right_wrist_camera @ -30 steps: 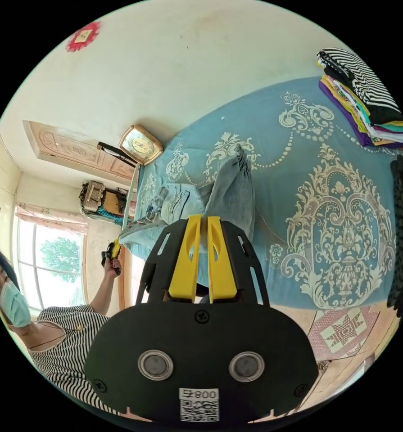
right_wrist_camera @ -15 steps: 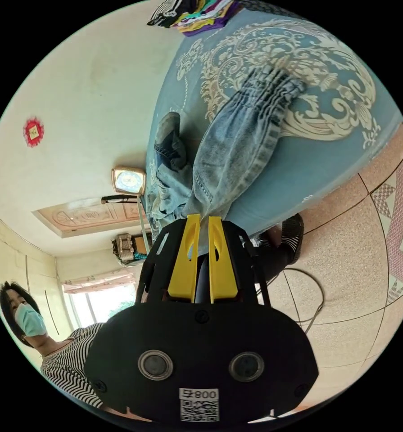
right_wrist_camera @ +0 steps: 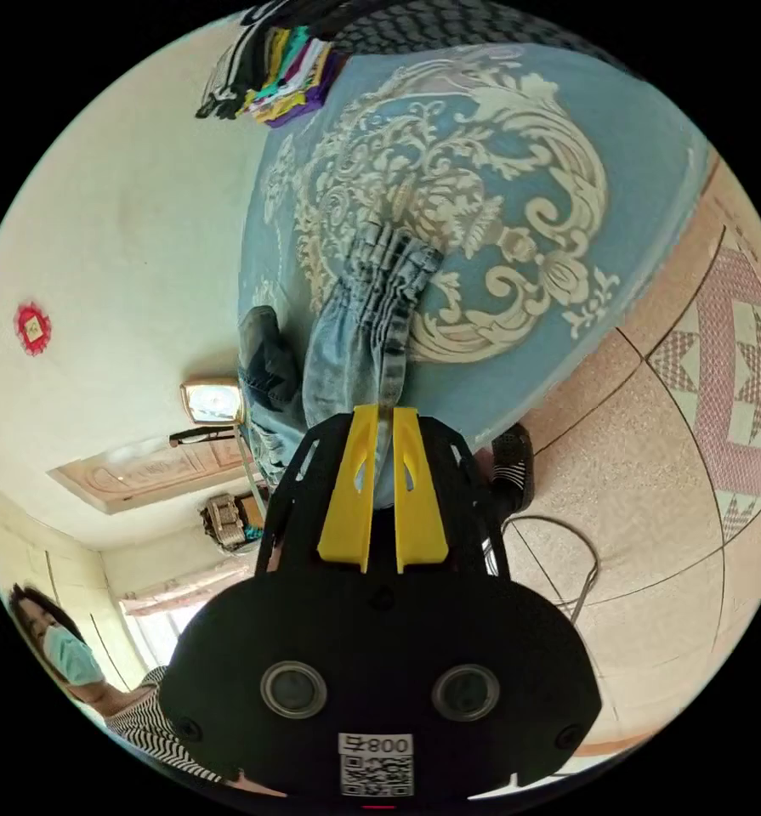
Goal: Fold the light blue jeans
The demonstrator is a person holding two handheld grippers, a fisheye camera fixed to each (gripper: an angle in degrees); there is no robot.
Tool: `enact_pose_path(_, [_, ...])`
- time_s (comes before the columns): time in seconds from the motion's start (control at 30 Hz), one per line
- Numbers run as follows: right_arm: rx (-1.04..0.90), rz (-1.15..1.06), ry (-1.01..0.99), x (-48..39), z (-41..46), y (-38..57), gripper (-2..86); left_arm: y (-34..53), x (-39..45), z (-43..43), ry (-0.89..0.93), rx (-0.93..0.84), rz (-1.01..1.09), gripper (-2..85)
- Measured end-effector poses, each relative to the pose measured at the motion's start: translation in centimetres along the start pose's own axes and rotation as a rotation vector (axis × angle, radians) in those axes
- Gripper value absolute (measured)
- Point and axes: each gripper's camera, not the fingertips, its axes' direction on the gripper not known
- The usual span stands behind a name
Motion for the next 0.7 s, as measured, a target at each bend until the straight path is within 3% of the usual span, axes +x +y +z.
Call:
enact_pose_path(0.2, [-0.051,-0.107,0.027,-2.8,-1.8,-2.6,1.5,2.1,2.6,4.0,-0.038,0.02,0.017,3.1])
enact_pose_path(0.4, [-0.001,-0.05,0.149,-0.9,-5.3,-1.6,2.6,5.2,6.5,6.5,-0.342,0.101,0.102,5.7])
enact_pose_path(0.5, [0.048,-0.07,0.09,-1.3,-6.6,-1.3,5.5,6.1,10.6,9.5,-0.465,0.116,0.242,7.0])
enact_pose_path(0.7, [-0.036,-0.301,-0.016,-10.7,-2.8,-5.8,8.9,4.3,23.0,25.7,-0.485,-0.174,0.695,8.5])
